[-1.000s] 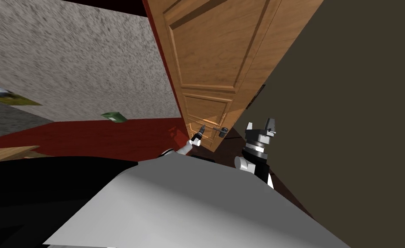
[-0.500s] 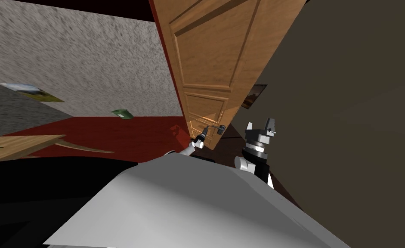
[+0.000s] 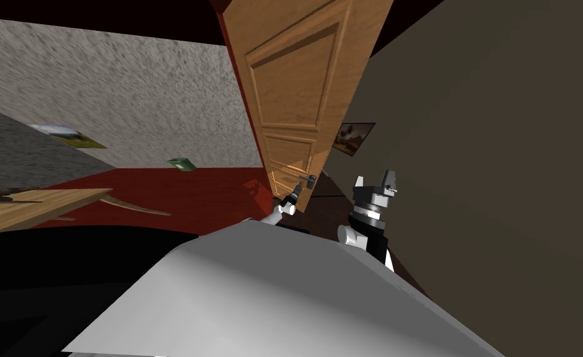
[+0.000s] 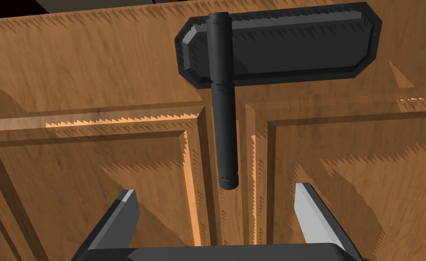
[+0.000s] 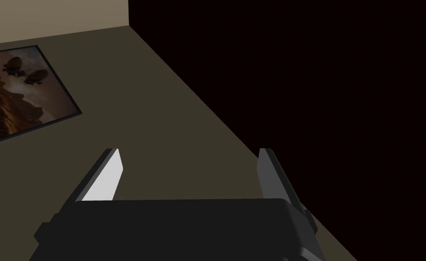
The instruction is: Push the door open
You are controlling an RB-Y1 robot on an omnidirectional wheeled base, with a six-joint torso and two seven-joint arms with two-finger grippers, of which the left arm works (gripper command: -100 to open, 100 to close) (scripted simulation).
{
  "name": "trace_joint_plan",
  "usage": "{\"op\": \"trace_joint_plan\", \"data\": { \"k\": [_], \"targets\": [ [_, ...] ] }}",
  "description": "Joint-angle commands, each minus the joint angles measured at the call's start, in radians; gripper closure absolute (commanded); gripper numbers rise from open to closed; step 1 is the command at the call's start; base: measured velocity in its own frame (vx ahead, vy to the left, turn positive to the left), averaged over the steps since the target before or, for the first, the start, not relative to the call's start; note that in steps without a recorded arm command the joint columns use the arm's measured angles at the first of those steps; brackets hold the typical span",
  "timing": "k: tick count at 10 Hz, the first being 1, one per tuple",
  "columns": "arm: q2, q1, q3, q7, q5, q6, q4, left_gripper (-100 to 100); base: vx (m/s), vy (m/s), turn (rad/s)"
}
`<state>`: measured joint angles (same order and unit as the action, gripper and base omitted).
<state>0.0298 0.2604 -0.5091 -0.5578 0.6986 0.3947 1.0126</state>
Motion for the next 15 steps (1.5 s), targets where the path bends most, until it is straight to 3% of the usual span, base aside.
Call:
{"op": "trace_joint_plan", "data": {
  "k": [1, 5, 6, 8, 9, 10, 11, 12, 15],
  "targets": [
    [-0.016, 0.001, 0.002, 0.001, -0.001, 0.001, -0.002, -100, 0.065, 0.013, 0.010],
    [-0.054, 0.007, 0.011, 0.004, -0.008, 0.006, -0.011, -100, 0.187, 0.010, -0.012],
    [-0.053, 0.009, 0.013, 0.005, -0.010, 0.007, -0.014, -100, 0.193, -0.108, -0.034],
    [-0.037, 0.013, 0.018, 0.007, -0.013, 0.010, -0.019, -100, 0.149, -0.171, -0.028],
    [-0.010, 0.015, 0.022, 0.008, -0.016, 0.012, -0.023, -100, 0.109, -0.179, -0.048],
    [0.003, 0.016, 0.023, 0.008, -0.017, 0.012, -0.024, -100, 0.072, -0.142, -0.022],
    [-0.006, 0.012, 0.025, 0.004, -0.015, 0.005, -0.015, -100, 0.024, -0.054, 0.033],
    [-0.006, 0.012, 0.025, 0.004, -0.015, 0.005, -0.015, 100, -0.005, 0.006, -0.022],
    [-0.006, 0.012, 0.025, 0.004, -0.015, 0.005, -0.015, 100, -0.008, 0.015, -0.012]
  ]
}}
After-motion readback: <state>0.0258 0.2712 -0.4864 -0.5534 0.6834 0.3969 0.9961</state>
